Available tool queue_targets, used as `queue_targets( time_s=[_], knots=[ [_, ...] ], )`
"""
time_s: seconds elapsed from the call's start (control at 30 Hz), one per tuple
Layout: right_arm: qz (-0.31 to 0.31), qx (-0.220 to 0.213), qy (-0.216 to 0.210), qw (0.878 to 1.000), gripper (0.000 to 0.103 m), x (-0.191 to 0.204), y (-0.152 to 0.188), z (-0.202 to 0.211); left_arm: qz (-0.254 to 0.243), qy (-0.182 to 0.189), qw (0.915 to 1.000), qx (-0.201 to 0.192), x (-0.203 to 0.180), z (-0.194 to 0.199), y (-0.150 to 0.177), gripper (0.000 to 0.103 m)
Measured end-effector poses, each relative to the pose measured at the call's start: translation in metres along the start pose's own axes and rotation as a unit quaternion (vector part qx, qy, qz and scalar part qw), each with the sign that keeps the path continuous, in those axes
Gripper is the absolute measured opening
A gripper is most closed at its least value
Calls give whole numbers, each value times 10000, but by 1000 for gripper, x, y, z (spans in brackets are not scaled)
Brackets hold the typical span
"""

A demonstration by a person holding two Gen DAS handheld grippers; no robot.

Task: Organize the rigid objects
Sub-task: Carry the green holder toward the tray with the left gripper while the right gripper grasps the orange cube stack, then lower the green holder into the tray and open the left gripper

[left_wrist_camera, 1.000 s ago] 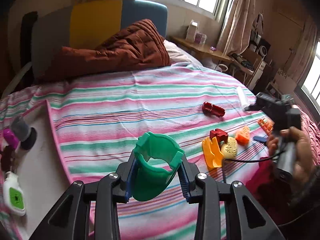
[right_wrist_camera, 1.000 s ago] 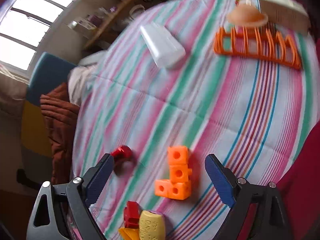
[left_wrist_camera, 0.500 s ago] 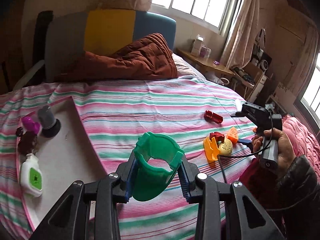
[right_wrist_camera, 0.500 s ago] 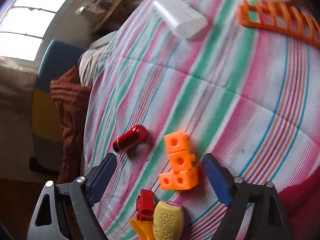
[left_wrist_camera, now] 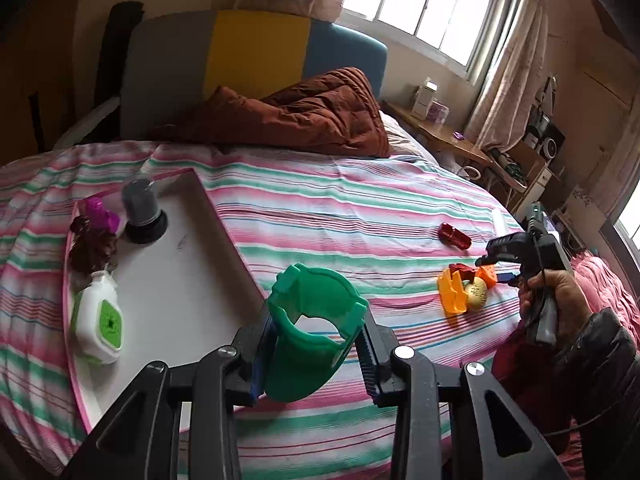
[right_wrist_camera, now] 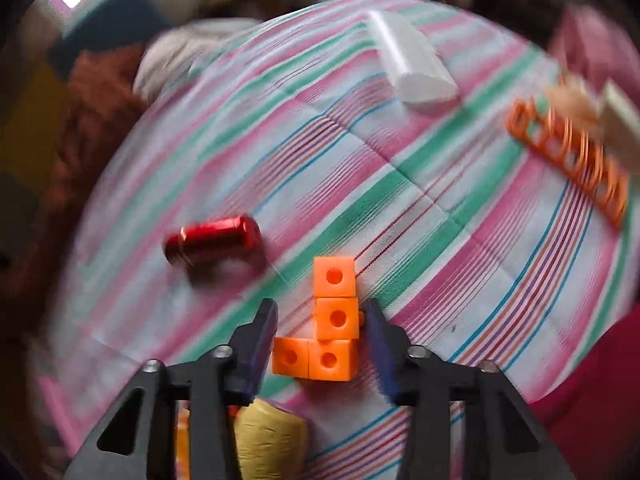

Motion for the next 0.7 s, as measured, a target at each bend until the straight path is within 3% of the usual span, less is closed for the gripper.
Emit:
queue_targets(
  time_s=[0.03,0.13,0.4,0.6,0.7],
  knots=[
    [276,63,196,9994,35,5,2,-3,24,-44,10000,-7,4,1,1,37],
    [876,176,661,9938,34,16,7,-9,169,-184,9997,-7,23,4,4,37],
    [935,174,707,9930,34,14,4,-10,769,-607,9952,3,85,1,-10,37],
    [1082,144,762,9911,32,14,1,-8,1171,-573,9913,184,109,-22,-27,37],
    [1146,129,774,9903,32,14,-1,-9,1073,-504,9921,416,101,-46,-29,37]
  ],
)
Point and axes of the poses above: each gripper's, at about its wrist camera, not at the fingertips, and z roughly against the way its jaws point, x to its left, y to its underside, the point moved 7 cm from there along -z, roughly the way its jaws point, and after that the axes turned 10 degrees about -y, right-handed, at the moved point
